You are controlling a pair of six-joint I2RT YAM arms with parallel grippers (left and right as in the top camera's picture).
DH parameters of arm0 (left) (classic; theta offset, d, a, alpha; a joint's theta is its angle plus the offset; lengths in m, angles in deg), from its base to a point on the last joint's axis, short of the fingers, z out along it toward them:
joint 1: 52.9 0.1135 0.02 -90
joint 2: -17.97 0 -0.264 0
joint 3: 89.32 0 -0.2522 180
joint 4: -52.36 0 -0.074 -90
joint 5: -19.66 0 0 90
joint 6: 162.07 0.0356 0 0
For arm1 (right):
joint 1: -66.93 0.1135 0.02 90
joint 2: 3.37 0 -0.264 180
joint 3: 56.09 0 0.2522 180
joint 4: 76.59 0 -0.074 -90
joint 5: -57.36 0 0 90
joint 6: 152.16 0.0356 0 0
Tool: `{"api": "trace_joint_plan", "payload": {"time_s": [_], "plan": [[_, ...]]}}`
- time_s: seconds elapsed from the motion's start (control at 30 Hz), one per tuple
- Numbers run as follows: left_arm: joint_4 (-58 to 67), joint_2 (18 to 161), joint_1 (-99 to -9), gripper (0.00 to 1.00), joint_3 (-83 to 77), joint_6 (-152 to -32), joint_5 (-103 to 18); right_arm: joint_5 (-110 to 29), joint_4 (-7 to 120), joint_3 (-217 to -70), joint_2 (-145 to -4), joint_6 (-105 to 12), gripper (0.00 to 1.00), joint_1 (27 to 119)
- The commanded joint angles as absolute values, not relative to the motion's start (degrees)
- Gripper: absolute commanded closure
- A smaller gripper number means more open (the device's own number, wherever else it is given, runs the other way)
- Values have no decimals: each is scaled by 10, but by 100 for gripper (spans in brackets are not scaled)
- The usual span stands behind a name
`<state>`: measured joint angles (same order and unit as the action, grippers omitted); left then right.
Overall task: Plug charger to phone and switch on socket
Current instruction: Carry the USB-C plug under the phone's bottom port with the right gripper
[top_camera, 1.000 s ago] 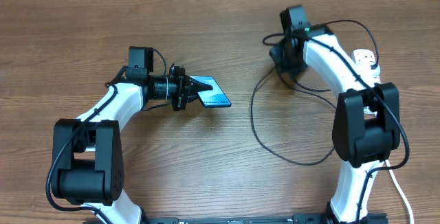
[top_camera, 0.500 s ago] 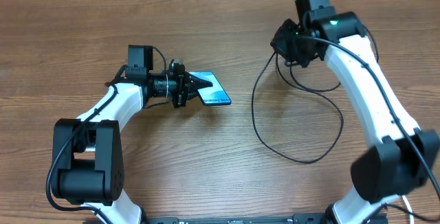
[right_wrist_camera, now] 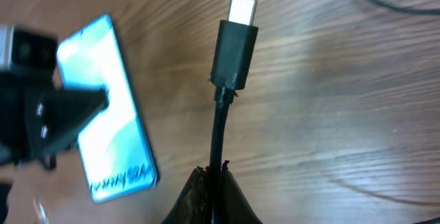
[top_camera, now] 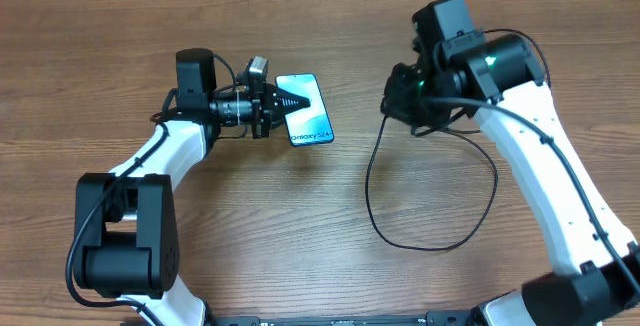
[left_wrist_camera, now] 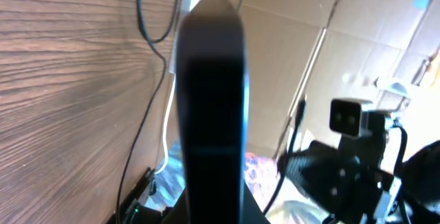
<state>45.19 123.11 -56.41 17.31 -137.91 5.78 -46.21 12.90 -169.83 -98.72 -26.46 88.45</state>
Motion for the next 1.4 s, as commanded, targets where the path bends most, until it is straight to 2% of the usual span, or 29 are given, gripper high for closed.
{"api": "trace_joint_plan", "payload": {"time_s": [0.0, 0.2, 0.5, 0.6, 0.83, 1.03, 1.37], "plan": [[468, 1231, -554, 96, 161, -1374, 107, -466, 123, -1702, -945, -282, 96, 912], [482, 1231, -534, 96, 161, -1374, 121, -448, 132, -1620, -913, -281, 96, 931], [493, 1231, -525, 96, 161, -1371, 126, -466, 223, -1457, -873, -283, 96, 945], [493, 1231, -525, 96, 161, -1361, 119, -464, 232, -1429, -873, -327, 96, 969], [494, 1231, -525, 96, 161, -1328, 91, -465, 251, -1426, -870, -357, 96, 1021], [494, 1231, -525, 96, 161, -1242, 83, -478, 256, -1426, -870, -428, 96, 1092], [494, 1231, -525, 96, 161, -1180, 81, -478, 313, -1426, -871, -436, 96, 1162]]}}
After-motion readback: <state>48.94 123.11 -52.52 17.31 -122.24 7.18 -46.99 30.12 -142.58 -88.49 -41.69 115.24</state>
